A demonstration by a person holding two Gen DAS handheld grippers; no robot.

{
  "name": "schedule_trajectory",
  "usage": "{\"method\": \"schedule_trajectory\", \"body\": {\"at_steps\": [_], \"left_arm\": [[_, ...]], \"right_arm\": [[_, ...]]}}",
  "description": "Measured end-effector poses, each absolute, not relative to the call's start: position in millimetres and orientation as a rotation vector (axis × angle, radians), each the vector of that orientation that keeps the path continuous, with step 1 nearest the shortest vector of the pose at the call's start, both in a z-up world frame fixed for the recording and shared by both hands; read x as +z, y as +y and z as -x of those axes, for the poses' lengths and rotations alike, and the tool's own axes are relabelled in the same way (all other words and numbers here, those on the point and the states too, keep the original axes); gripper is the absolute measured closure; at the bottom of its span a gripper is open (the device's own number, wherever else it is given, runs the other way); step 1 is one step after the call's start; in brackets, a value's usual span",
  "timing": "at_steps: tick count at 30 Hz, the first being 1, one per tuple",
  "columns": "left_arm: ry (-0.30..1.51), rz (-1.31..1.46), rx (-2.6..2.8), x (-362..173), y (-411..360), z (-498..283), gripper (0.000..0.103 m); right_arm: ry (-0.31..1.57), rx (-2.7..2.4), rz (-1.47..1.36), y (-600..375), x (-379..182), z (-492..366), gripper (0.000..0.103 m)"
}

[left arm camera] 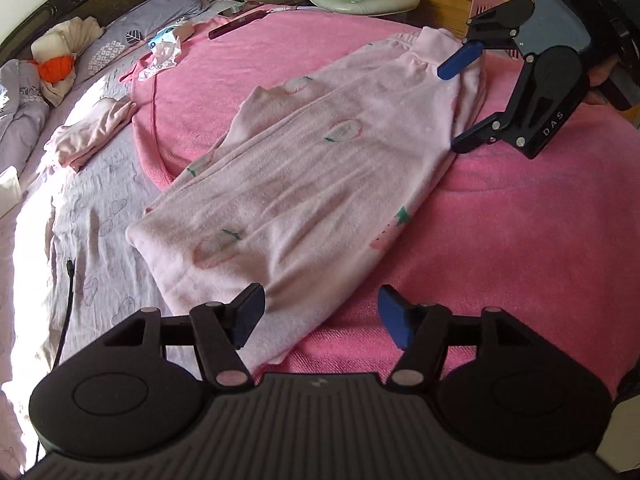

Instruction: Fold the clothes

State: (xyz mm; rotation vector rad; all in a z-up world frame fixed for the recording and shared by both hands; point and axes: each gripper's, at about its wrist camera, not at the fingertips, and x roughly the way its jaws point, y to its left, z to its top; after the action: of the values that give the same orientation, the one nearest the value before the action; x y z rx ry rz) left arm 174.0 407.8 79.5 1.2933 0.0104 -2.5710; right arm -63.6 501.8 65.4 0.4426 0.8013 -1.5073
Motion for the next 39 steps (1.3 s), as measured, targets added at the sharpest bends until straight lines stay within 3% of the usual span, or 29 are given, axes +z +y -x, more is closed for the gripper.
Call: {"method": "schedule_trajectory", "body": {"at_steps": [2,7,12,15,18,23,25,32,35,39], "left_arm": [[0.065,-1.203,-2.651,96,395,-168,0.038],[-0.01,-1.178,-2.832,105,369,-117,0.04],[-0.186,-1.362,-2.997,85,365,-68,0.041],[-0.282,-1.483,-3.044,68,367,-46,0.04],[-0.307,-1.54,-3.033,53,364,-31,0.04],[-0.188,-1.603,-3.021,36,355,-14,0.026],[-0.222,-1.611,-3.028,34,357,-14,0.022],[-0.306,-1.735,-2.943,47,339,-13,0.021],[-0.236,-1.791,-2.888,36,328,-5,0.01],[-0.259,-1.806,-2.869,28,333,1,0.0]], "right_arm": [[0.779,-1.508,-0.49,501,76,72,0.013],[0.723,-1.509,-0.607,498,101,93,0.014],[0.74,-1.371,-0.601,487,95,101,0.025],[0.835,-1.307,-0.527,480,83,99,0.025],[0.808,-1.298,-0.57,475,73,108,0.025],[0.776,-1.293,-0.57,476,48,113,0.012],[0.775,-1.299,-0.571,477,49,112,0.011],[0.828,-1.226,-0.521,468,80,102,0.019],[0.832,-1.154,-0.48,452,85,99,0.019],[0.961,-0.987,-0.471,416,54,97,0.005]]}}
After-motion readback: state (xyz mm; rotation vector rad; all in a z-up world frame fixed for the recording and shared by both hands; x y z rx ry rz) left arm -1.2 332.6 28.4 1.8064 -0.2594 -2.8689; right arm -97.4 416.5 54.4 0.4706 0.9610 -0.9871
